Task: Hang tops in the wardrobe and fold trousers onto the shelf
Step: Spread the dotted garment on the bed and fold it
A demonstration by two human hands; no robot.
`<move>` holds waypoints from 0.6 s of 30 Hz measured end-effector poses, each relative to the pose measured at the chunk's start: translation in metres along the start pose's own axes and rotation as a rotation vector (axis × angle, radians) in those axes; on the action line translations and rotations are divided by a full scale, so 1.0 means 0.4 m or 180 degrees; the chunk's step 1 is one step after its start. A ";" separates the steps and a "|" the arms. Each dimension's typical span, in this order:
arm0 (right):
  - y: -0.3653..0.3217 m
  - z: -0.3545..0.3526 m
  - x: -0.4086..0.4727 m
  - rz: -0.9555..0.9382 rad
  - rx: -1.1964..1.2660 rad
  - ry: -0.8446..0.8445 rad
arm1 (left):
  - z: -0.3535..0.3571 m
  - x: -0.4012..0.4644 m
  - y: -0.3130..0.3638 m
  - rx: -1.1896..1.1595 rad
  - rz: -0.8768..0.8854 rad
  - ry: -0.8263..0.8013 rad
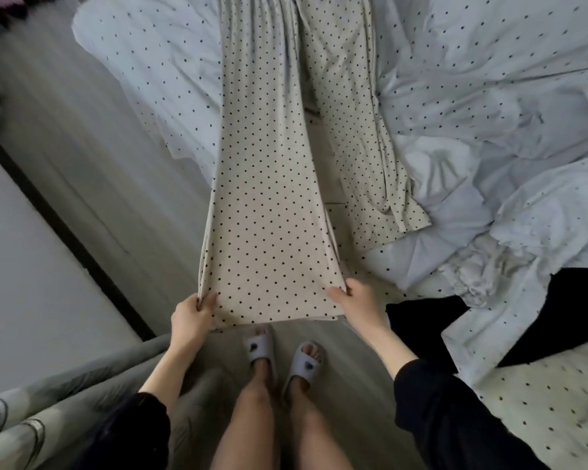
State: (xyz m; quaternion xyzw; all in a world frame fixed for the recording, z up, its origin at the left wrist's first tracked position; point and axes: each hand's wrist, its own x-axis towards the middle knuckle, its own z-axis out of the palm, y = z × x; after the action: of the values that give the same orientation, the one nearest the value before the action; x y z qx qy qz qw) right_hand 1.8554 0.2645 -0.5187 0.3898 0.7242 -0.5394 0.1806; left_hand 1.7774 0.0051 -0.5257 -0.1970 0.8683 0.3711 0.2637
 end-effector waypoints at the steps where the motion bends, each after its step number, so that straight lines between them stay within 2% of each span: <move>1: 0.005 0.000 -0.003 0.0005 -0.0101 -0.0009 | 0.002 -0.001 -0.006 0.0162 -0.0104 -0.0028; 5: 0.025 -0.005 0.023 0.0160 -0.0589 -0.0171 | 0.032 0.018 -0.012 0.0864 -0.0494 -0.0669; 8: 0.034 -0.030 0.052 0.0333 -0.0663 -0.0065 | 0.067 0.023 0.018 0.1081 -0.0455 -0.0911; 15: 0.037 -0.216 0.162 0.0332 -0.0675 0.0529 | 0.241 0.019 0.179 0.0654 0.0065 -0.0997; 18: 0.038 -0.325 0.231 0.0274 -0.0917 0.0864 | 0.344 0.014 0.258 0.0238 0.0069 -0.1046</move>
State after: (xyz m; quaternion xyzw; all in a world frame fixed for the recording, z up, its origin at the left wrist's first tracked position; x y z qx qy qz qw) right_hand 1.8292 0.4204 -0.5455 0.4597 0.7943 -0.3645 0.1580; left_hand 1.7603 0.1741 -0.5541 -0.1143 0.8288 0.3686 0.4052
